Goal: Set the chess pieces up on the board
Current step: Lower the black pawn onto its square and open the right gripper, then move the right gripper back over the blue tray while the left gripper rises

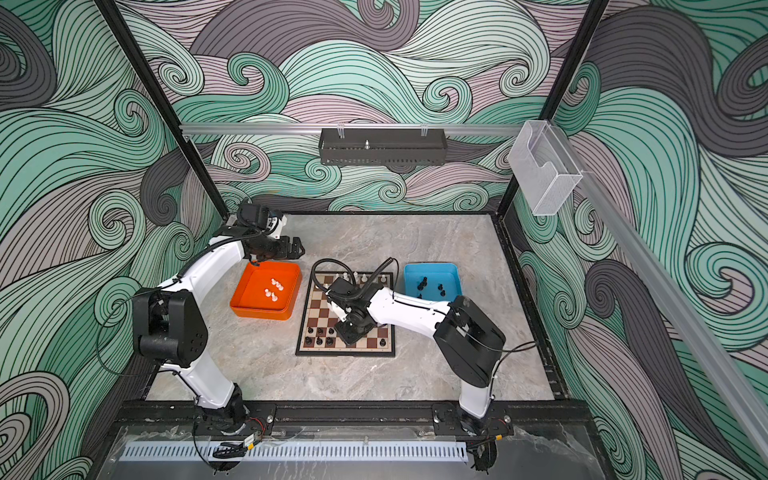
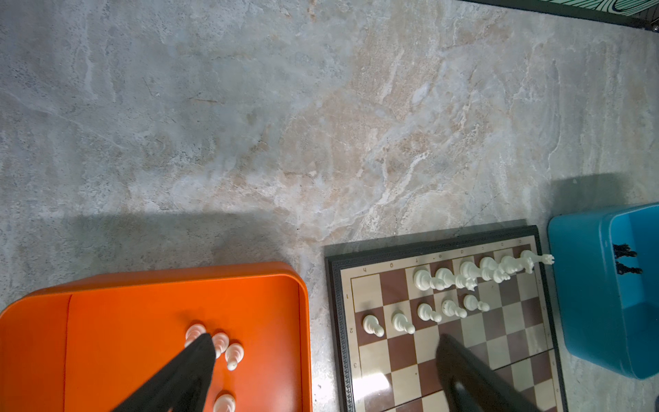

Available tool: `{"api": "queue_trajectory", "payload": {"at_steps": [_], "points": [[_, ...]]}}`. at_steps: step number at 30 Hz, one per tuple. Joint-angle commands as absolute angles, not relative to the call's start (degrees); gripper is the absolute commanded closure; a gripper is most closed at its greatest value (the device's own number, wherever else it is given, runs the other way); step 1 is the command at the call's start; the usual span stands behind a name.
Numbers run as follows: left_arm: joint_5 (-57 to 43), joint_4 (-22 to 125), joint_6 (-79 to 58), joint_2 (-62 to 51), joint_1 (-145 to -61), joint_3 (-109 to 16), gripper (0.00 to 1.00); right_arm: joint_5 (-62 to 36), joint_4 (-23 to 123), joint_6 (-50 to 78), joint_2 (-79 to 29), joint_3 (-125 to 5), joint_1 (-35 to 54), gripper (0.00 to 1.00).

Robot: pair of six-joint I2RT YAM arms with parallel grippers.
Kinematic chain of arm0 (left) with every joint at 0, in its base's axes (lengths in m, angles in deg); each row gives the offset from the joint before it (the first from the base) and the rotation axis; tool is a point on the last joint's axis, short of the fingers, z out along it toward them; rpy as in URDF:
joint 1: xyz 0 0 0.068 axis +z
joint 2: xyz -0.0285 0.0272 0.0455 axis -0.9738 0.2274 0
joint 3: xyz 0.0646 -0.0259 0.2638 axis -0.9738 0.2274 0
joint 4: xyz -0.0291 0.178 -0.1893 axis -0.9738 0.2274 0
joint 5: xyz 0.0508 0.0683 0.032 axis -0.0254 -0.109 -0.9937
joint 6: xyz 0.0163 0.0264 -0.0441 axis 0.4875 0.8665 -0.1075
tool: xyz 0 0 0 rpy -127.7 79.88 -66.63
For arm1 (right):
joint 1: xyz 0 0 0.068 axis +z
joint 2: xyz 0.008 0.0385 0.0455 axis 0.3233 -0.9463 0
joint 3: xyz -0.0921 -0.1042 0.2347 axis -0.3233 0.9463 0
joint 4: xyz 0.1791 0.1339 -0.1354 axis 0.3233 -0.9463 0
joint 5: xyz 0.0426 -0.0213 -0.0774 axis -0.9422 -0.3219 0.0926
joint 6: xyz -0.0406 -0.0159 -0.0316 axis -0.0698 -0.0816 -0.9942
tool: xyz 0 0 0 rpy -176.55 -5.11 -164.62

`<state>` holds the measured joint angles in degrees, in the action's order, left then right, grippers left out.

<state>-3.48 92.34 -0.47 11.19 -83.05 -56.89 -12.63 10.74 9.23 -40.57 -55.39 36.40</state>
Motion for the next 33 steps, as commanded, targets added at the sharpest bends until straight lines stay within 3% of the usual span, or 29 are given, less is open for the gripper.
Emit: {"api": "queue_trajectory", "payload": {"at_steps": [1, 15, 27, 30, 33], "points": [[-3.5, 92.5, -1.0, 11.8, -83.4, -57.0, 0.01, -13.2, 10.4, 10.0, -40.5, -54.9, 36.0, 0.74], [-3.5, 92.5, -1.0, 11.8, -83.4, -56.9, 0.01, -11.2, 10.3, 10.8, -39.4, -54.2, 36.0, 0.55], [-4.0, 92.4, -1.7, 11.5, -83.4, -56.9, 0.01, -6.2, 10.2, 11.2, -32.6, -56.0, 33.1, 0.45], [-4.0, 92.3, -1.8, 11.2, -83.4, -56.6, 0.01, -6.2, 10.2, 10.5, -30.5, -56.3, 29.8, 0.35], [-4.0, 92.8, -1.7, 10.5, -83.5, -56.9, 0.01, -6.8, 10.1, 10.0, -28.9, -57.0, 25.5, 0.16]]}}
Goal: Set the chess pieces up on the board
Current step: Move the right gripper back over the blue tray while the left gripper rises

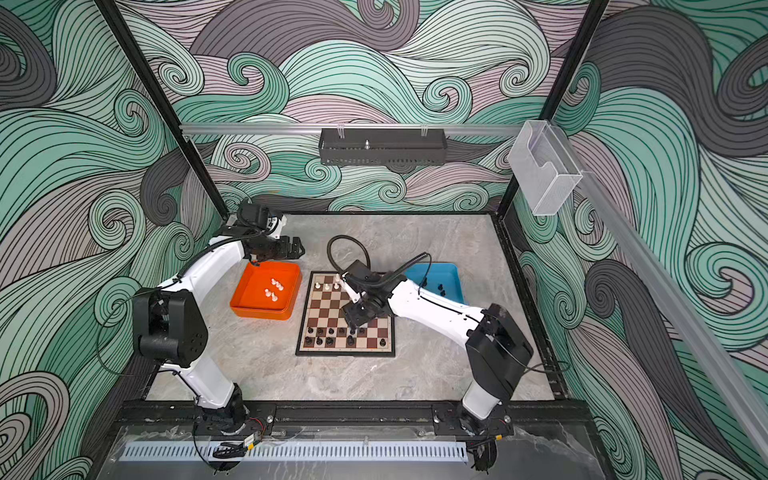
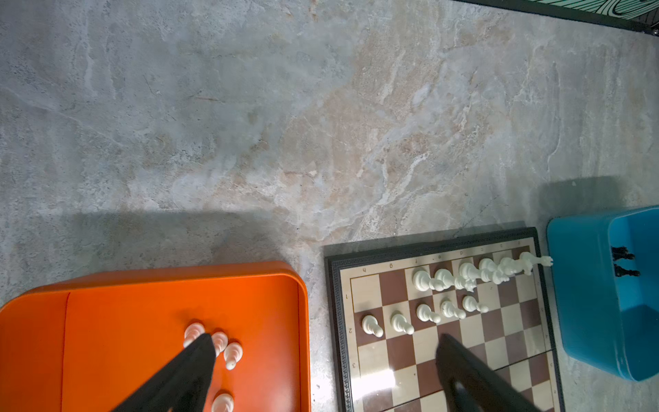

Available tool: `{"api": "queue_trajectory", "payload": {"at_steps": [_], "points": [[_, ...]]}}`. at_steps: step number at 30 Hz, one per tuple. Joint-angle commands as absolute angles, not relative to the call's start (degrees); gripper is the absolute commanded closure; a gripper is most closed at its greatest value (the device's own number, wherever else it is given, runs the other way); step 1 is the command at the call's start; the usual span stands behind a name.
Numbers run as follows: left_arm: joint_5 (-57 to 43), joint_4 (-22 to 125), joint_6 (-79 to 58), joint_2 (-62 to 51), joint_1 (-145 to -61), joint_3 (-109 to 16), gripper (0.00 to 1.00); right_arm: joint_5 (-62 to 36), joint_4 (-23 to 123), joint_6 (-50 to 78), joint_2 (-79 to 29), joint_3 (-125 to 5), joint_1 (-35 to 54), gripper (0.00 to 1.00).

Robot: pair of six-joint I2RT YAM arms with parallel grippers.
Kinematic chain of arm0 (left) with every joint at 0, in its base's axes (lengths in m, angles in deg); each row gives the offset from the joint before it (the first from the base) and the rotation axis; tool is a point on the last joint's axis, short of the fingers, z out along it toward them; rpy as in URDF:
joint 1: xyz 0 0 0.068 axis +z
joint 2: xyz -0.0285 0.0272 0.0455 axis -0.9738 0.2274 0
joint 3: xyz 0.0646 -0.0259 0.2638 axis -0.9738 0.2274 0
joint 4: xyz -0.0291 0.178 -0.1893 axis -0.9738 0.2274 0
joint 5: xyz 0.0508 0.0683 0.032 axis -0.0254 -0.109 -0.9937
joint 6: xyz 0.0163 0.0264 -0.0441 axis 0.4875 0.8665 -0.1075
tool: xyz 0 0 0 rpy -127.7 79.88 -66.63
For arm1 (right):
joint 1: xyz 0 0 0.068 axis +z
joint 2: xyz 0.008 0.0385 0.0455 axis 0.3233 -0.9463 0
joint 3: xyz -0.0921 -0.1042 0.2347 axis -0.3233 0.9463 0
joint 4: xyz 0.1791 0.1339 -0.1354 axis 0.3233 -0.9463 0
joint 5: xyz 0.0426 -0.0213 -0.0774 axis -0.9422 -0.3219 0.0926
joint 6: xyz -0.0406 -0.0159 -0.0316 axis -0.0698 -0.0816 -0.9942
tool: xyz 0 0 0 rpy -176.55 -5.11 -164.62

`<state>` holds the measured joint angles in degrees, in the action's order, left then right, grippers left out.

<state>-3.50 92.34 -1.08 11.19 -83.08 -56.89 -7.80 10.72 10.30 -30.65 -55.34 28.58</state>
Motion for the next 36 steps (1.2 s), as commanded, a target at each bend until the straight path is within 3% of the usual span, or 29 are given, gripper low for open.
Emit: {"api": "queue_trajectory", "payload": {"at_steps": [1, 3, 17, 27, 36], "points": [[-4.0, 92.9, -1.4, 10.2, -83.8, -56.9, 0.01, -6.8, 10.0, 10.3, -28.5, -57.2, 23.8, 0.09], [-4.1, 92.9, -1.4, 9.5, -84.7, -57.3, 0.01, -6.6, 10.4, 10.6, -27.9, -57.7, 20.8, 0.00], [-7.3, 98.4, 0.4, 13.2, -94.5, -67.0, 0.01, -0.3, 12.3, 9.0, -22.2, -55.0, 5.8, 0.00], [-7.7, 101.5, 2.2, 17.9, -98.7, -73.4, 0.01, -1.3, 11.4, 8.5, -25.9, -55.6, -1.4, 0.00], [-6.8, 103.2, 1.4, 22.5, -101.2, -78.9, 0.01, -4.4, 9.6, 10.7, -35.0, -58.6, -7.5, 0.13]]}}
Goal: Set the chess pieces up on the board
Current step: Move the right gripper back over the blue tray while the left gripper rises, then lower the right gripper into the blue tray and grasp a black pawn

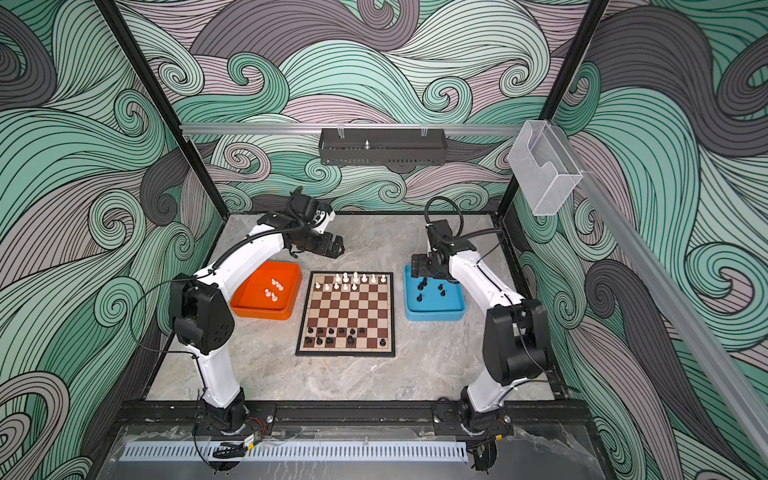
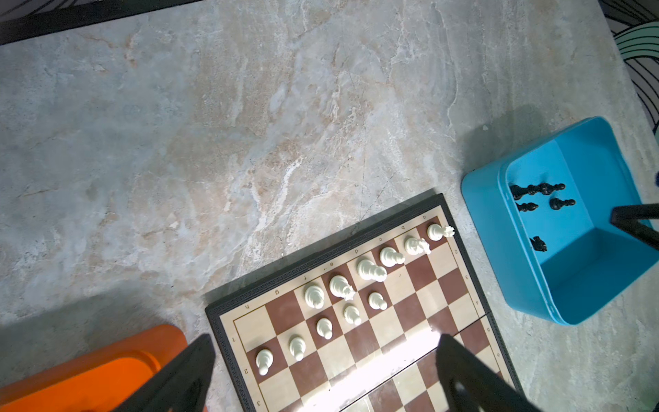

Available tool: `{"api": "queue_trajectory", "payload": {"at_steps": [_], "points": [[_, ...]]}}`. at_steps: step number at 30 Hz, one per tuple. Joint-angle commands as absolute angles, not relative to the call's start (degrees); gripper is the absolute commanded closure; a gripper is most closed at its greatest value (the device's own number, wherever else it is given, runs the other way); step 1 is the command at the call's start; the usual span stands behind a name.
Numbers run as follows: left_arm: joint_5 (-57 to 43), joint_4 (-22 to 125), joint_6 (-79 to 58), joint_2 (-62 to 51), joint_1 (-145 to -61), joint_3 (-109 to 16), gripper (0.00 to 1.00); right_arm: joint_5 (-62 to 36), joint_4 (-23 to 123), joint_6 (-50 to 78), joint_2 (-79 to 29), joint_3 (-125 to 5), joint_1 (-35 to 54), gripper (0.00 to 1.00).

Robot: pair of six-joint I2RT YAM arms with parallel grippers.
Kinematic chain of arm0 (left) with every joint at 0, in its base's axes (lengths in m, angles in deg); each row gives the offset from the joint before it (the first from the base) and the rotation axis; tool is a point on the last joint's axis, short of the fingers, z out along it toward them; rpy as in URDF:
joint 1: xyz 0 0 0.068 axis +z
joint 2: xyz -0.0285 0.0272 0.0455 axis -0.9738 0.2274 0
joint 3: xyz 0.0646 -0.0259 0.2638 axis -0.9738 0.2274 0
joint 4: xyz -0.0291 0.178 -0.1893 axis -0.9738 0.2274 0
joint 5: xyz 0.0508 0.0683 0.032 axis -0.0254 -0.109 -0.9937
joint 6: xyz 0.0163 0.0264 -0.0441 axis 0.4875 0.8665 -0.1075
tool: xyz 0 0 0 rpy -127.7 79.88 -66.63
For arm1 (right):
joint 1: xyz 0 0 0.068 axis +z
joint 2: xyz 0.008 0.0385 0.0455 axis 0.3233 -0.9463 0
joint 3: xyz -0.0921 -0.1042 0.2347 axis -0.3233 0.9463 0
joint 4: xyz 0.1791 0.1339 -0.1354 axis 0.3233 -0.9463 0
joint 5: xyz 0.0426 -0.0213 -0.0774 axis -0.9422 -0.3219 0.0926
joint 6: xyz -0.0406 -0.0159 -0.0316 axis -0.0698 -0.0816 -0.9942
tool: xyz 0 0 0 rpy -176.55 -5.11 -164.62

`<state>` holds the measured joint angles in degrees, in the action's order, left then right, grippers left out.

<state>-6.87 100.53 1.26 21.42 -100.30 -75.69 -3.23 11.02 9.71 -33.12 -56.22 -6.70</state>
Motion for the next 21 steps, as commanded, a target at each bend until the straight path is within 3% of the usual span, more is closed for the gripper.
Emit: {"api": "queue_trajectory", "payload": {"at_steps": [1, 16, 21], "points": [[-6.6, 103.4, 1.5, 22.9, -101.2, -79.6, 0.01, -4.4, 9.5, 10.5, -35.9, -59.1, -7.6, 0.16], [-4.3, 110.5, 6.2, 26.8, -101.5, -86.5, 0.01, -3.7, 6.7, 11.7, -47.4, -67.6, -8.2, 0.50], [-4.9, 110.9, 6.7, 27.2, -101.6, -86.5, 0.01, -3.9, 5.5, 12.6, -49.3, -68.5, -8.4, 0.54]]}}
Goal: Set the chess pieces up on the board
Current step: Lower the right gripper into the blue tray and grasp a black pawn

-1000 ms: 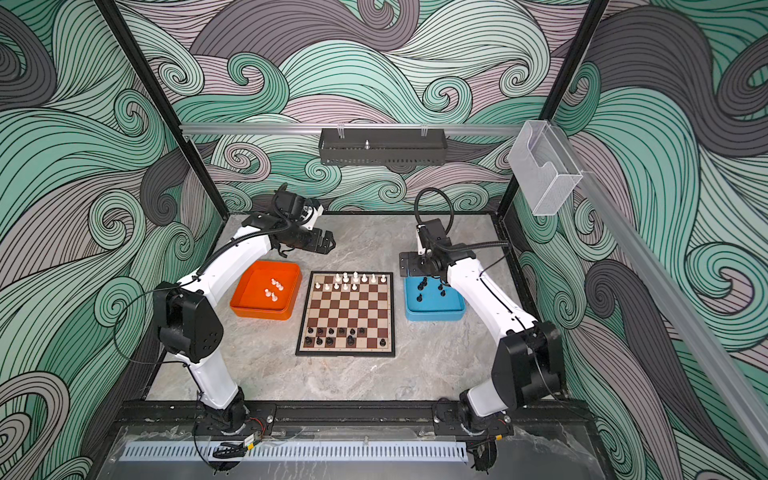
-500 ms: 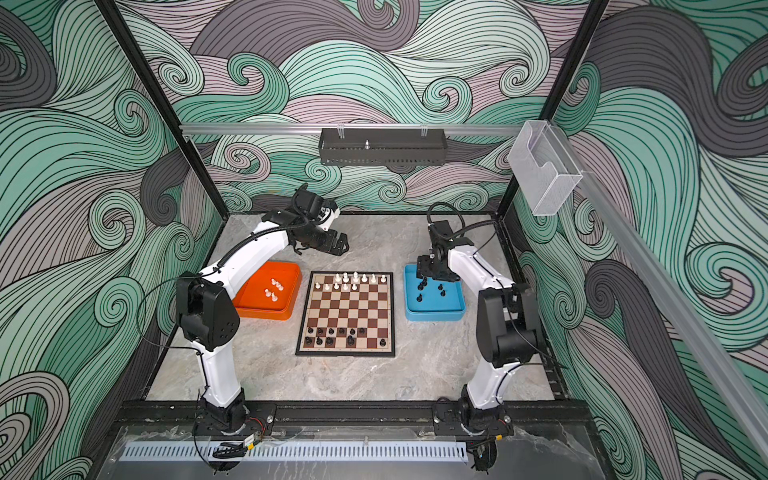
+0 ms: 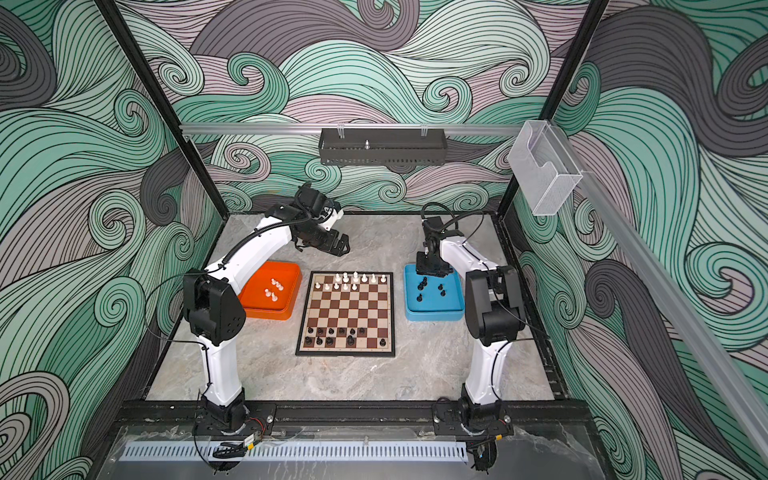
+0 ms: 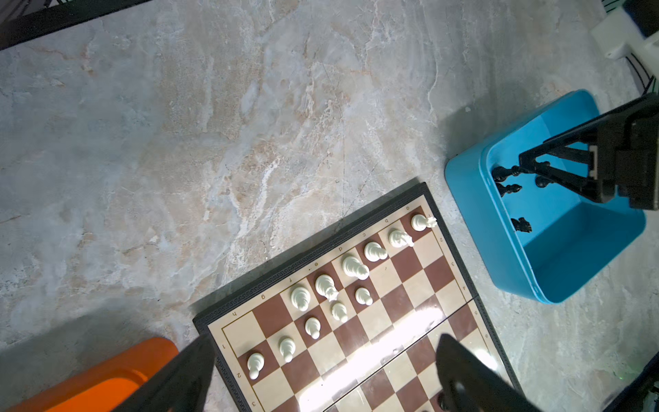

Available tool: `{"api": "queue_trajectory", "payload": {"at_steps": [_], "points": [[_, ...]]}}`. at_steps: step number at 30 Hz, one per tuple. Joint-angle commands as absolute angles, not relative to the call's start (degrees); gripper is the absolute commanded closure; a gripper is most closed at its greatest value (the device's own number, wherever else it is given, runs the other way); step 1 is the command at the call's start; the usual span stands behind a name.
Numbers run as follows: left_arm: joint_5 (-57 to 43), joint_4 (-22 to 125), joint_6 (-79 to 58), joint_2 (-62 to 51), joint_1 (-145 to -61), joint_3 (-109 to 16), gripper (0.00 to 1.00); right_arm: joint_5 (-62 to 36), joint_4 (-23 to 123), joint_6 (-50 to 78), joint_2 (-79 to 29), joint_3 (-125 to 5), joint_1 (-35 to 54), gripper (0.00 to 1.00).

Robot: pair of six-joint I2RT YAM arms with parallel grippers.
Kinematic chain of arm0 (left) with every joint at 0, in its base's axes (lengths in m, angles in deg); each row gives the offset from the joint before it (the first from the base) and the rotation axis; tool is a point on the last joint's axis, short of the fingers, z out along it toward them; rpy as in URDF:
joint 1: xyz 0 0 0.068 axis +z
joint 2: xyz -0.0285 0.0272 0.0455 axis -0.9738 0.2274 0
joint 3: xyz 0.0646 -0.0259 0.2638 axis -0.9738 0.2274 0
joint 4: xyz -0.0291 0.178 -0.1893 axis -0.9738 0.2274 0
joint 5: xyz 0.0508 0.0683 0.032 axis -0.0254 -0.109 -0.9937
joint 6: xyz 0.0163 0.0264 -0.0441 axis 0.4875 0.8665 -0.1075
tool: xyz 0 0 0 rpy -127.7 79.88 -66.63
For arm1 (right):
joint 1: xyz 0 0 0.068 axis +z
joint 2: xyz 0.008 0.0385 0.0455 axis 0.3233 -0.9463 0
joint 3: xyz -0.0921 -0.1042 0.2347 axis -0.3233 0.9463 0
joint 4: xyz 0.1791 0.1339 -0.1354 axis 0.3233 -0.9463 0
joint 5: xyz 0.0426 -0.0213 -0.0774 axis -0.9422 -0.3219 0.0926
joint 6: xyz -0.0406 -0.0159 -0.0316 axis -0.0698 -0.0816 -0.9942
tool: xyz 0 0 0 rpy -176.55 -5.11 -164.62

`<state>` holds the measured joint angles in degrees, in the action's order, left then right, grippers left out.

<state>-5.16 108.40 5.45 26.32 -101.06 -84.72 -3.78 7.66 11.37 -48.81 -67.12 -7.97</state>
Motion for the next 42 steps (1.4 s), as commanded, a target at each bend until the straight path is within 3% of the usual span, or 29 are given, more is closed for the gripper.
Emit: {"api": "queue_trajectory", "payload": {"at_steps": [1, 42], "points": [[-5.0, 111.0, 6.8, 27.2, -101.5, -86.4, 0.01, -3.9, 5.4, 12.8, -49.5, -68.4, -8.4, 0.55], [-5.4, 110.9, 6.6, 27.2, -101.3, -86.3, 0.01, -6.6, 5.2, 14.0, -54.1, -68.9, -8.6, 0.83]]}}
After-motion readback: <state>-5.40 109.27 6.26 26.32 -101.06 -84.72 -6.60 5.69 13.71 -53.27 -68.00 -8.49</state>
